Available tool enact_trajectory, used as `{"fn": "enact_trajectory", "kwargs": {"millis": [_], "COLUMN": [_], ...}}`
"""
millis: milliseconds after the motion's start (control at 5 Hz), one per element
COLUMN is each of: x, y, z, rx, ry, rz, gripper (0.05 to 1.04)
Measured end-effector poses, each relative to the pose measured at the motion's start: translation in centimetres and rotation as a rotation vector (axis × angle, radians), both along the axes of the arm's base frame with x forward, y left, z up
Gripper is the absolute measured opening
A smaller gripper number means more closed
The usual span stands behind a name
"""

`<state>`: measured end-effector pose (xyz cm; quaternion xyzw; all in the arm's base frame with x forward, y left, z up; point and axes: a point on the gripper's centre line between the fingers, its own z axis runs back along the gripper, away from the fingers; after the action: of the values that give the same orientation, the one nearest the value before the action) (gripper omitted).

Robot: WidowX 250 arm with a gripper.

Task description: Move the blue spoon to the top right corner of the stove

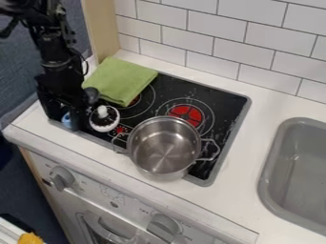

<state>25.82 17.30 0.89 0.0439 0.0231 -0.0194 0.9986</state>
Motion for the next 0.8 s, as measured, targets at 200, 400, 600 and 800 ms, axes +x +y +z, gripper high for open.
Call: {"fn": "enact_trajectory", "kwargs": {"millis": [200, 400, 600, 800], "x": [0.3, 0.3, 0.1, 1.2], "y": [0.1, 0.1, -0.2, -1.3], "z": [0.0, 0.0, 1.5, 5.8], "rx": [0.002, 0.001, 0.012, 0.027], "ry": [-0.006, -0.009, -0.041, -0.107], "rz": [0.01, 0.021, 0.074, 0.123], "gripper": [0.677, 0.418, 0.405, 0.405]}}
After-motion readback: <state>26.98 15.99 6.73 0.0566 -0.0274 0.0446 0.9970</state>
